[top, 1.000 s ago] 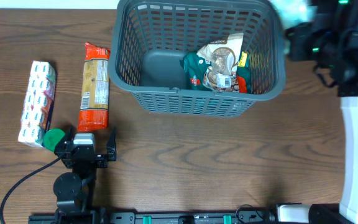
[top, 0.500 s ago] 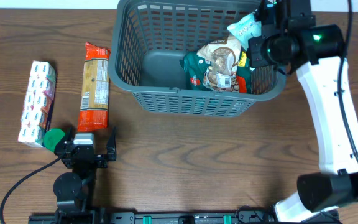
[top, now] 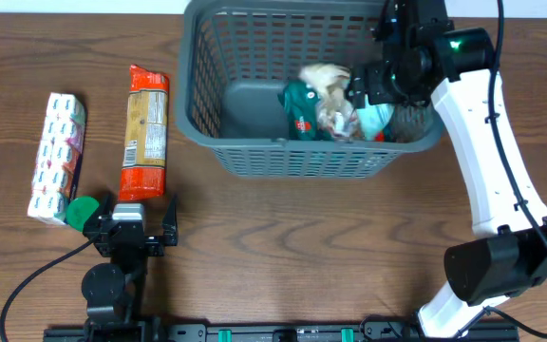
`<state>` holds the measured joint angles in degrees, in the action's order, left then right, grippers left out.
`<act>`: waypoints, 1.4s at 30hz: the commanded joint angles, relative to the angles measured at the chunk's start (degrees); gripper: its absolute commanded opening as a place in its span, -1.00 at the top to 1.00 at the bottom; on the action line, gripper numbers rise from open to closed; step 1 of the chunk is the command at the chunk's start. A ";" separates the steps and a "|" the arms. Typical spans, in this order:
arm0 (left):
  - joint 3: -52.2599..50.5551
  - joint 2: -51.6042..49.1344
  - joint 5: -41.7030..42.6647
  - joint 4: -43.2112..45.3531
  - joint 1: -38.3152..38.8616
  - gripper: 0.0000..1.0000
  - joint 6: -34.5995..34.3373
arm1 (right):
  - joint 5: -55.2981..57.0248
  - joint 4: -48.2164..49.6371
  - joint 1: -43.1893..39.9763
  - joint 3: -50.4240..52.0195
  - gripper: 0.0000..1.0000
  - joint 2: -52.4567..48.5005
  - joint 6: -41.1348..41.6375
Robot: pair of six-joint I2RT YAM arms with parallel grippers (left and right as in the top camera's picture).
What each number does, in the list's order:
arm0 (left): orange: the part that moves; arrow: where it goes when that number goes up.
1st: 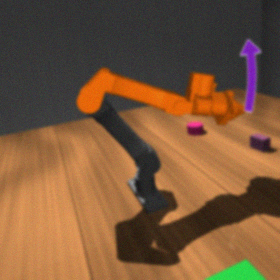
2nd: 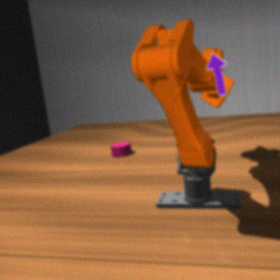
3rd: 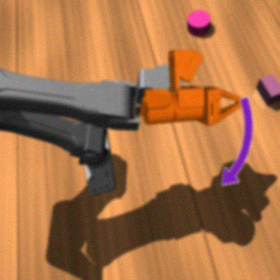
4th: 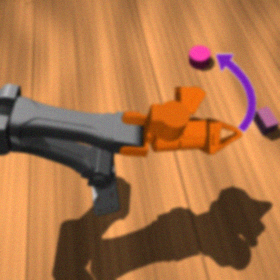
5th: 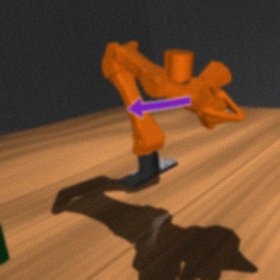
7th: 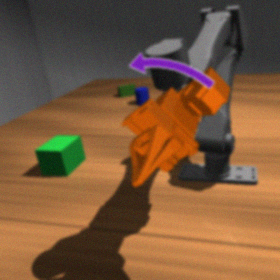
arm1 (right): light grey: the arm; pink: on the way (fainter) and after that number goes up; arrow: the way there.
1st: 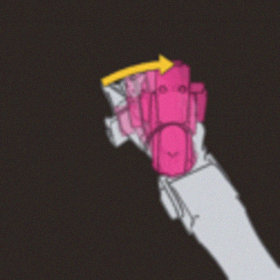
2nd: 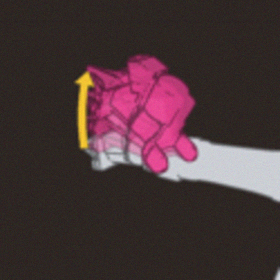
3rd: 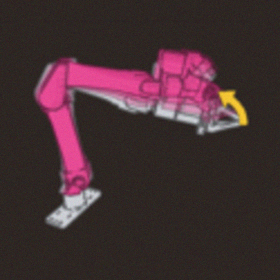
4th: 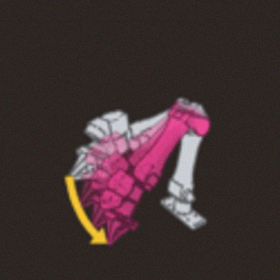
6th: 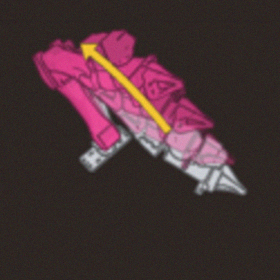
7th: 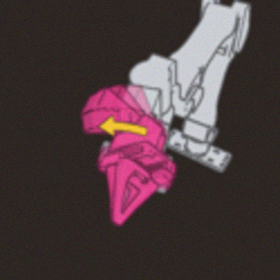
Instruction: Pack container
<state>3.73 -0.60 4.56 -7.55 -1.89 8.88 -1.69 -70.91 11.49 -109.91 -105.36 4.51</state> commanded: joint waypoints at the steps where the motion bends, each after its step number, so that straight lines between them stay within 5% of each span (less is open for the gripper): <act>1: -1.42 0.31 0.59 -0.55 -0.31 -0.97 0.35 | 1.44 -0.28 -0.52 -0.24 -0.98 0.28 0.66; 15: -1.42 0.33 0.59 -0.57 -0.31 -0.97 0.35 | 3.74 1.16 -0.57 -6.23 -0.99 9.29 0.66; 24: -1.42 0.31 0.59 -0.55 -0.31 -0.97 0.35 | 33.57 -0.20 -3.34 -12.00 -0.99 21.59 9.42; 30: -1.42 0.33 0.59 -0.55 -0.31 -0.97 0.35 | 48.68 -9.01 -9.70 -12.00 -0.98 24.39 24.83; 34: -1.42 0.31 0.59 -0.55 -0.31 -0.97 0.35 | 47.80 -16.06 -13.70 -11.85 -0.98 24.24 33.68; 42: -1.42 0.31 0.59 -0.55 -0.31 -0.97 0.35 | 43.10 -18.05 -14.53 -11.85 -0.98 24.02 34.64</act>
<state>3.73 -0.60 4.56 -7.55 -1.89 8.88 42.11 -88.75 -2.57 -121.80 -81.54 36.42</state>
